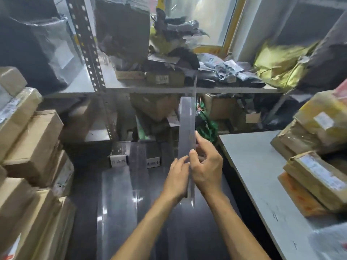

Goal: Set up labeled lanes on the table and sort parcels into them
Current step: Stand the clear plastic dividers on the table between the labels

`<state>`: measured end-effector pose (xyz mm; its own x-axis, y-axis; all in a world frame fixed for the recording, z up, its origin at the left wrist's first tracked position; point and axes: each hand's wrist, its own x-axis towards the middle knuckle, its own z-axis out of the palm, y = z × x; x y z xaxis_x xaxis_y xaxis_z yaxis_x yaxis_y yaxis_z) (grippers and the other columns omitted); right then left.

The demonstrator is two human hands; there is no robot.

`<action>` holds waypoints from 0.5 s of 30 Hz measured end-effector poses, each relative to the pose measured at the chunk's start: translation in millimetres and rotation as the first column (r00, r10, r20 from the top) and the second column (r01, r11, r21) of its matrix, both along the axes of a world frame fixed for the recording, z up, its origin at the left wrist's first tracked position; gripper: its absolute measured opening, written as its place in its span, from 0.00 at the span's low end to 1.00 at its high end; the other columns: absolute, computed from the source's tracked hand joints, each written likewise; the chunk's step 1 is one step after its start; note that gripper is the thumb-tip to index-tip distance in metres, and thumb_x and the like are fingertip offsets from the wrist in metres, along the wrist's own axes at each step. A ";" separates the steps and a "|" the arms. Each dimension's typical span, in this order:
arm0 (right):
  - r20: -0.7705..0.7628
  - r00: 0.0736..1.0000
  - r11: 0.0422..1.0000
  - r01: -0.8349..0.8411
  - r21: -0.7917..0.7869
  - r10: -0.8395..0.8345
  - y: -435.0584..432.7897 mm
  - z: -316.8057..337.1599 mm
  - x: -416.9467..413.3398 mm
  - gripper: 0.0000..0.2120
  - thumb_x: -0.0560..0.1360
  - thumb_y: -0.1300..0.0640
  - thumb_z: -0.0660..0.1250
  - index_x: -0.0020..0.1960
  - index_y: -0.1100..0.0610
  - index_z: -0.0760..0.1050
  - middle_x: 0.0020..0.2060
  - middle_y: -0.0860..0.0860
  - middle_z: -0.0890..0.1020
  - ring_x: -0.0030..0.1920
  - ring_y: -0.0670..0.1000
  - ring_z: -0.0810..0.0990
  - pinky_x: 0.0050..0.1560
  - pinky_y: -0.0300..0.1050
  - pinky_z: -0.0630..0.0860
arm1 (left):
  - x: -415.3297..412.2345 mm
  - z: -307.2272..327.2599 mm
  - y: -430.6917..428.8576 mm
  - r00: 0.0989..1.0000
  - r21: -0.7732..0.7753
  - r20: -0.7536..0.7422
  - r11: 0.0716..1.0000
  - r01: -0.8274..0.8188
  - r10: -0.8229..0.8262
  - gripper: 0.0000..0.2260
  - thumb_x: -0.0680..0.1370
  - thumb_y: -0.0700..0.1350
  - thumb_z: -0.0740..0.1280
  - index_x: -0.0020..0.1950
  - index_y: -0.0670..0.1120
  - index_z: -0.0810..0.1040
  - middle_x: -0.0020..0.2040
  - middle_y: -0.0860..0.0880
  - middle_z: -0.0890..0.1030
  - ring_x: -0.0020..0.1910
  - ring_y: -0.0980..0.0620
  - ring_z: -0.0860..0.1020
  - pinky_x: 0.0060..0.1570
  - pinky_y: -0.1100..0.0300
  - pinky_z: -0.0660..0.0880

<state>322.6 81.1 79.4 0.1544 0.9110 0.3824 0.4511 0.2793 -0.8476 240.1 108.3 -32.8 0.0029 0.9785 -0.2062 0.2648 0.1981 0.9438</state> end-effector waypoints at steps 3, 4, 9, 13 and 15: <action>0.018 1.000 0.996 0.024 -0.082 -0.023 19.4 -22.8 50.4 0.24 0.78 0.66 0.66 0.73 0.54 0.74 0.61 0.52 0.84 0.53 0.39 0.81 0.52 0.23 0.75 | 48.3 -17.7 10.3 0.997 -0.064 0.019 0.995 0.074 -0.073 0.20 0.81 0.62 0.52 0.67 0.62 0.76 0.70 0.55 0.76 0.75 0.51 0.68 0.72 0.44 0.69; 0.028 1.000 0.994 0.017 -0.109 -0.014 26.6 -32.9 64.9 0.24 0.78 0.67 0.66 0.73 0.54 0.74 0.60 0.53 0.84 0.52 0.40 0.81 0.51 0.22 0.74 | 59.7 -23.1 10.0 0.997 -0.102 0.043 0.993 0.063 -0.059 0.21 0.80 0.63 0.52 0.68 0.62 0.75 0.71 0.55 0.76 0.75 0.53 0.69 0.73 0.45 0.69; 0.094 0.994 0.970 -0.037 -0.241 0.061 54.7 -85.9 108.2 0.25 0.79 0.64 0.67 0.74 0.53 0.72 0.62 0.49 0.83 0.55 0.37 0.79 0.54 0.24 0.73 | 91.8 -52.8 17.8 0.997 -0.223 0.072 0.975 -0.004 0.020 0.26 0.76 0.66 0.51 0.68 0.60 0.76 0.68 0.57 0.77 0.70 0.59 0.73 0.73 0.49 0.68; 0.120 0.984 0.942 -0.089 -0.323 0.134 71.2 -115.2 118.5 0.25 0.79 0.63 0.67 0.75 0.54 0.72 0.66 0.47 0.80 0.60 0.37 0.76 0.57 0.23 0.69 | 103.0 -55.4 34.1 0.981 -0.312 0.137 0.946 -0.090 0.138 0.28 0.73 0.68 0.50 0.61 0.59 0.81 0.60 0.56 0.83 0.63 0.56 0.78 0.70 0.49 0.71; 0.141 0.978 0.928 -0.090 -0.361 0.150 77.3 -126.3 117.5 0.25 0.79 0.62 0.67 0.75 0.54 0.72 0.65 0.47 0.81 0.59 0.37 0.74 0.54 0.20 0.67 | 104.1 -63.1 40.5 0.968 -0.357 0.153 0.925 -0.134 0.199 0.32 0.69 0.71 0.50 0.62 0.58 0.81 0.60 0.54 0.84 0.63 0.52 0.78 0.71 0.46 0.70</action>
<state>440.1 158.4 -46.9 -0.0022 0.9989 0.0458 0.5733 0.0388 -0.8184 344.2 148.9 -95.9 -0.0842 0.8383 -0.5387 0.0295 0.5424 0.8396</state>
